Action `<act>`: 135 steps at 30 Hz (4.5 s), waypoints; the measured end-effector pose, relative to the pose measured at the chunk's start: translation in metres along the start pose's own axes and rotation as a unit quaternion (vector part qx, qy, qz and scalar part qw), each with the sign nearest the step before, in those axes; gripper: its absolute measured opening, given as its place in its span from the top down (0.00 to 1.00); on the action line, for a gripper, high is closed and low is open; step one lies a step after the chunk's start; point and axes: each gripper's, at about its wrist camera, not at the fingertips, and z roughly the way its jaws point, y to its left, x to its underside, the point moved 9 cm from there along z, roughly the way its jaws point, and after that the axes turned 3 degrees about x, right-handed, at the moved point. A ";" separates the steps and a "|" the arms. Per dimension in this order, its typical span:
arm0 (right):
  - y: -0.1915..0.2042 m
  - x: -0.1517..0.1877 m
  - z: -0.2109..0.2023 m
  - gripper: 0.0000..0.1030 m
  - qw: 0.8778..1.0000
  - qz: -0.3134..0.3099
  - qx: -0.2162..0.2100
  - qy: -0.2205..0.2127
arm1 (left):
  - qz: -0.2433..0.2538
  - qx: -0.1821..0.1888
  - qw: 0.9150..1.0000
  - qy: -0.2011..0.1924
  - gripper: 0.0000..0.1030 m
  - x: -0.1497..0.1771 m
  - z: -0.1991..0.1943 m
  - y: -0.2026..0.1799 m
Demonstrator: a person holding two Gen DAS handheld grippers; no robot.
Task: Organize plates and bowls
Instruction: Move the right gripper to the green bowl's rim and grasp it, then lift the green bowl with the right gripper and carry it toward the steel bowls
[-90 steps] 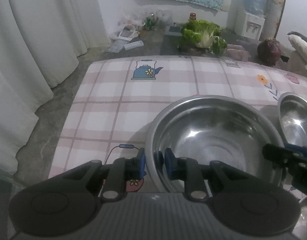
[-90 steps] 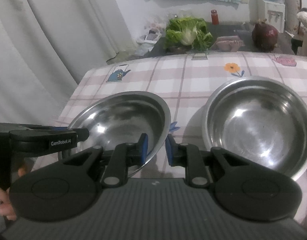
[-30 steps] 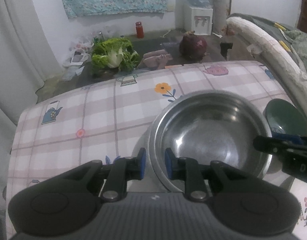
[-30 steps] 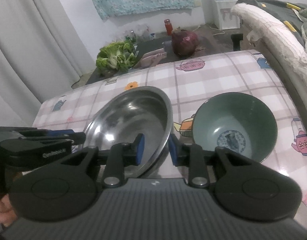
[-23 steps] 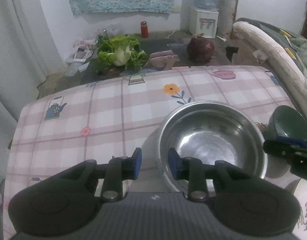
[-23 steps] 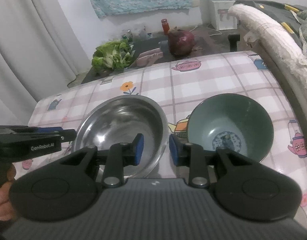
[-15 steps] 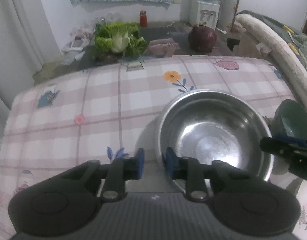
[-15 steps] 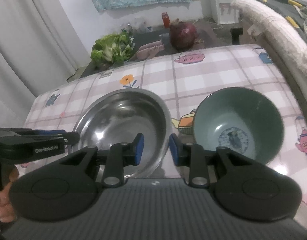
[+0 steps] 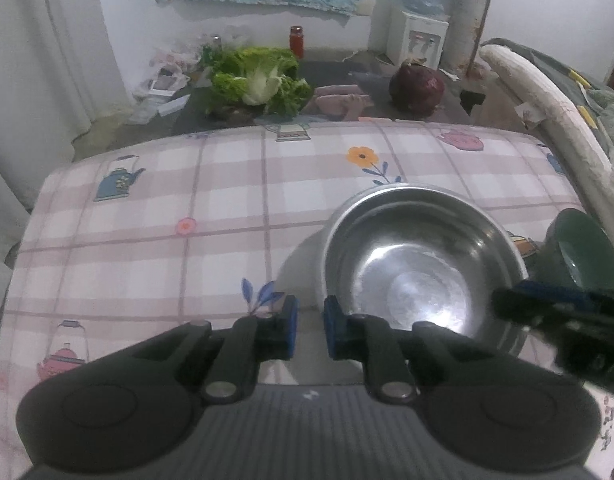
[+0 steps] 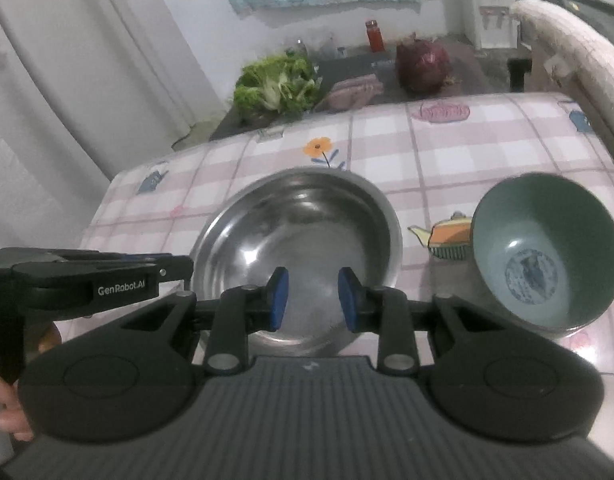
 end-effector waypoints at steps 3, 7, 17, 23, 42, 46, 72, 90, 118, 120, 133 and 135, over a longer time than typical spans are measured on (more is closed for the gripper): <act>-0.012 -0.007 -0.007 0.73 0.999 0.002 0.033 -0.022 | -0.007 -0.007 1.000 0.002 0.84 -0.001 0.000 0.006; -0.035 -0.007 -0.006 0.72 0.999 0.035 0.040 -0.011 | -0.014 -0.005 1.000 0.003 0.80 0.001 0.000 0.007; -0.037 0.006 0.024 0.68 0.997 0.074 0.007 0.034 | -0.008 -0.005 1.000 0.011 0.80 0.002 0.009 -0.008; -0.010 0.014 0.018 0.67 0.998 0.043 -0.022 0.047 | -0.007 -0.018 1.000 0.010 0.79 0.006 0.003 0.000; -0.046 0.018 -0.055 0.50 1.000 0.002 0.024 0.001 | 0.039 0.004 0.998 -0.055 0.54 -0.004 -0.059 -0.025; -0.087 0.012 -0.085 0.50 0.998 0.022 0.045 -0.025 | 0.056 0.041 0.996 -0.056 0.45 -0.009 -0.064 -0.058; -0.202 -0.006 -0.049 0.60 0.991 0.130 0.021 -0.001 | 0.083 0.118 0.989 0.043 0.55 -0.012 0.037 -0.216; -0.206 0.001 -0.011 0.80 0.989 0.140 0.014 0.033 | 0.042 0.134 0.987 0.083 0.77 -0.004 0.072 -0.213; -0.196 0.003 -0.003 0.82 0.990 0.138 0.013 0.041 | 0.040 0.117 0.990 0.065 0.80 -0.004 0.064 -0.205; -0.195 0.002 -0.004 0.82 0.990 0.137 0.013 0.039 | 0.040 0.116 0.990 0.063 0.80 -0.004 0.063 -0.204; -0.191 -0.005 -0.014 0.82 0.991 0.133 0.009 0.028 | 0.035 0.117 0.991 0.051 0.80 -0.009 0.051 -0.202; -0.190 -0.006 -0.016 0.82 0.991 0.133 0.008 0.027 | 0.035 0.117 0.991 0.049 0.80 -0.010 0.048 -0.202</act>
